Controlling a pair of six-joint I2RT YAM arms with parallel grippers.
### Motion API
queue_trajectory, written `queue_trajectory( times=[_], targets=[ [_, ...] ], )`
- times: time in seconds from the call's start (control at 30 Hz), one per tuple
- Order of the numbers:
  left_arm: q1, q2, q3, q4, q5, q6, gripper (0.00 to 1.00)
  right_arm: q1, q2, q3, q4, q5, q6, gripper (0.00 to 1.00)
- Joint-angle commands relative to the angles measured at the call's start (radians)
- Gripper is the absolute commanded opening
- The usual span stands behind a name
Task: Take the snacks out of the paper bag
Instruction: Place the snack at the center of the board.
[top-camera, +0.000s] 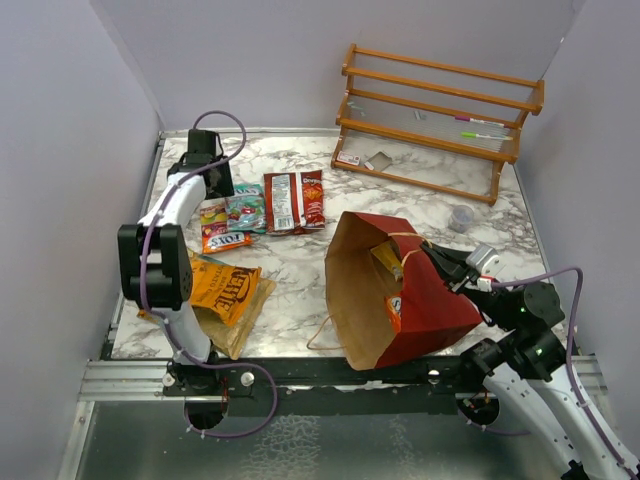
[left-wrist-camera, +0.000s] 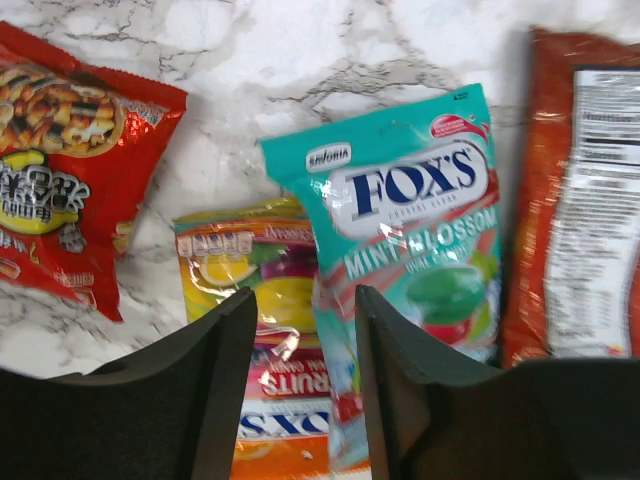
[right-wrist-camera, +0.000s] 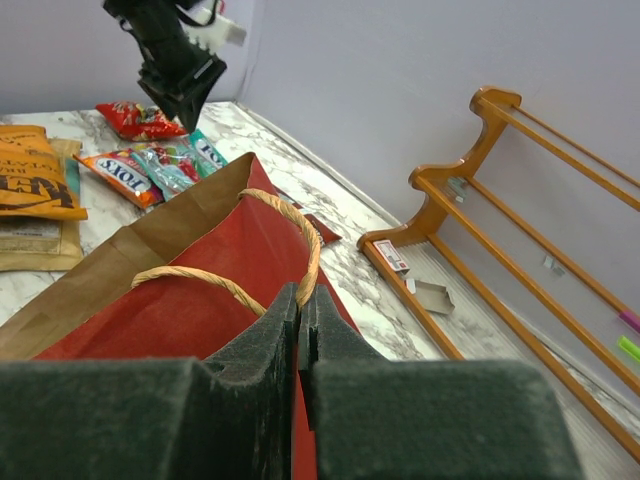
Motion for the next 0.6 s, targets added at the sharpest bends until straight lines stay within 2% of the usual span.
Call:
queue_trajectory(
  times=[0.0, 0.07, 0.17, 0.33, 0.47, 0.57],
  targets=[
    [0.006, -0.257, -0.113, 0.162, 0.115, -0.045, 0.56, 0.002, -0.008, -0.005, 0.013, 0.007, 0.006, 0.02],
    [-0.007, -0.326, -0.174, 0.204, 0.151, -0.061, 0.62, 0.002, -0.002, -0.002, 0.005, 0.009, 0.002, 0.02],
    [-0.046, -0.400, -0.211, 0.231, 0.171, -0.064, 0.63, 0.002, 0.005, 0.012, -0.012, 0.017, -0.004, 0.02],
    [-0.117, -0.528, -0.301, 0.298, 0.288, -0.091, 0.64, 0.002, 0.007, 0.061, -0.070, 0.060, -0.017, 0.02],
    [-0.238, -0.604, -0.343, 0.288, 0.400, -0.084, 0.66, 0.002, 0.006, 0.135, -0.191, 0.081, -0.111, 0.02],
    [-0.332, -0.680, -0.400, 0.303, 0.401, -0.074, 0.67, 0.002, 0.004, 0.196, -0.314, 0.111, -0.170, 0.02]
  ],
)
